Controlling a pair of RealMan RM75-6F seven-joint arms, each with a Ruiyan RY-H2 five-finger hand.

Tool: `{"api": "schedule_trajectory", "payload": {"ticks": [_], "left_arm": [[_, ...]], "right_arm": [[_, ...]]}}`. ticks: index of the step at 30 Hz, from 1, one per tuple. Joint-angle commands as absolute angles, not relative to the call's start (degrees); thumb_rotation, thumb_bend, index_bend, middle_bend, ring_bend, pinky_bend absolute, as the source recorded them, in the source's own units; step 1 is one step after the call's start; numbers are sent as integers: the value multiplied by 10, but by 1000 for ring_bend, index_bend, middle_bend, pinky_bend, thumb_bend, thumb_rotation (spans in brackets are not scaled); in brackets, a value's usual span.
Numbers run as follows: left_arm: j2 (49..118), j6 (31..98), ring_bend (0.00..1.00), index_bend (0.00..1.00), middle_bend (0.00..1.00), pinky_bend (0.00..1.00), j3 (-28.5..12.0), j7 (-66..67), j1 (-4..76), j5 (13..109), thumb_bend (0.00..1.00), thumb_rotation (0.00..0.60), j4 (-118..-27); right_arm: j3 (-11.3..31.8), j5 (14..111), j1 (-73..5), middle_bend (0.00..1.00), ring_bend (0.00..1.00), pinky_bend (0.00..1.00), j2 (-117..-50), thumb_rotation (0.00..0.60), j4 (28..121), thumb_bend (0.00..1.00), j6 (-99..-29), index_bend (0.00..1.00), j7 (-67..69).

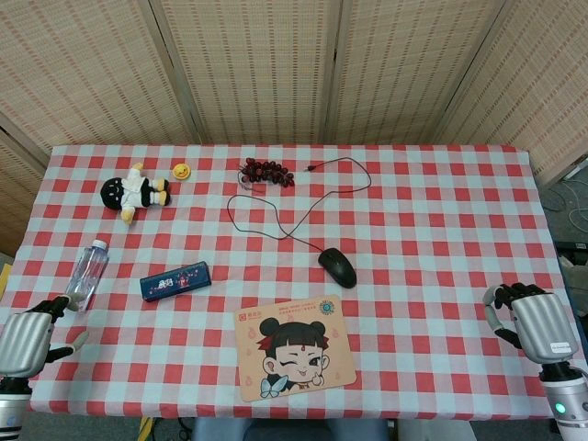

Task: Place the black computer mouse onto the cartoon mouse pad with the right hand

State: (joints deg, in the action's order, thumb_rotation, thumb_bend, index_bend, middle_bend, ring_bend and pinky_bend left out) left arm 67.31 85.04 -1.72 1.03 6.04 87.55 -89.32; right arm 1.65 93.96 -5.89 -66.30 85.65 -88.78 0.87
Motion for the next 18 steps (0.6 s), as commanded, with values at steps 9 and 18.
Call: {"api": "schedule_trajectory", "payload": {"ticks": [9,18], "left_arm": [[671,848,468,379,429,646,-16,11,61,875,232,600,-895],[659,858,468,378,429,646,-25,-15,57,865,232,600,-896]], "right_arm": [[18,943,-80,598,540,789,-660,600,859,306,-856,509,-3],[42,943,-163,832,874,1000,-637,600,938,658,-743,357,-113]]}}
